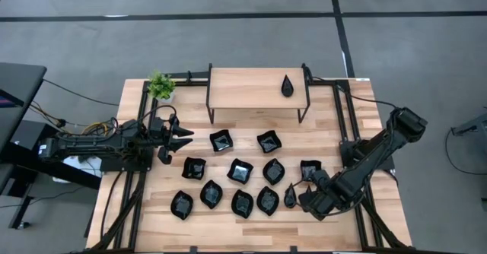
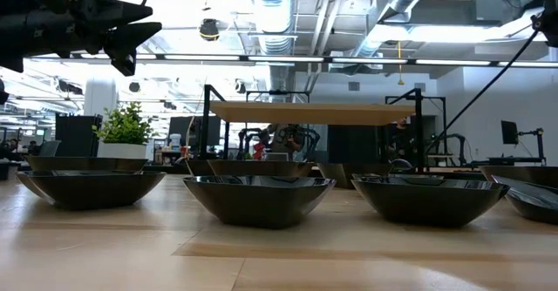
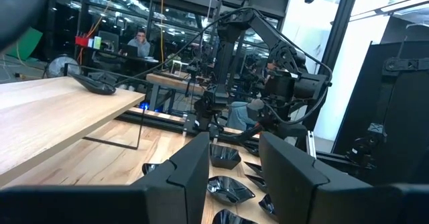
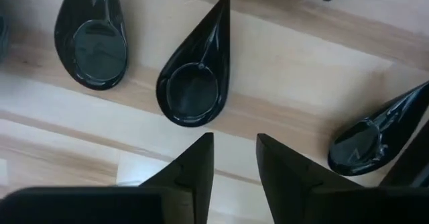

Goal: Pick & Place Mini shaped plates
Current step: Stack the drop shaped plate on top of the other drop shaped plate on the shelf

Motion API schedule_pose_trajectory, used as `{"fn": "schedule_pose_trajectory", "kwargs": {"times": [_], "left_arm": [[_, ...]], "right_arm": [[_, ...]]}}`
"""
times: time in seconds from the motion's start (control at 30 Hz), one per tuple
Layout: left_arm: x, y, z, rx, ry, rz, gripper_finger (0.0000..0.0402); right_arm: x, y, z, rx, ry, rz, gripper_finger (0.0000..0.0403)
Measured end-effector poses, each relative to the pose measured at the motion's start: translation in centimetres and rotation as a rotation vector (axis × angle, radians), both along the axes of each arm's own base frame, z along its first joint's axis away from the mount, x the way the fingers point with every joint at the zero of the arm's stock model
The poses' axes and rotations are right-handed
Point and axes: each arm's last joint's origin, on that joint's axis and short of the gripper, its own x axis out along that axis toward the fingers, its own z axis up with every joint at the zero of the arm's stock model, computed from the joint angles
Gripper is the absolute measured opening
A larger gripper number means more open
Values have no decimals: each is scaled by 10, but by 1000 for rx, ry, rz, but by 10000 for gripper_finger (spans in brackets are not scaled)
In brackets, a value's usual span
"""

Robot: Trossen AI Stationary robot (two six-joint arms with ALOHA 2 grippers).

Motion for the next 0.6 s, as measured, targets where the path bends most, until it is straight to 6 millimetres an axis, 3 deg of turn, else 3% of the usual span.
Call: {"fn": "schedule_pose_trajectory", "kwargs": {"times": [0.27, 0.6], "left_arm": [[0, 0, 0, 0, 0, 0, 132], [0, 0, 0, 0, 0, 0, 132]], "right_arm": [[-1, -1, -19, 17, -36, -11, 111], [-6, -6, -28, -14, -4, -6, 111]]}}
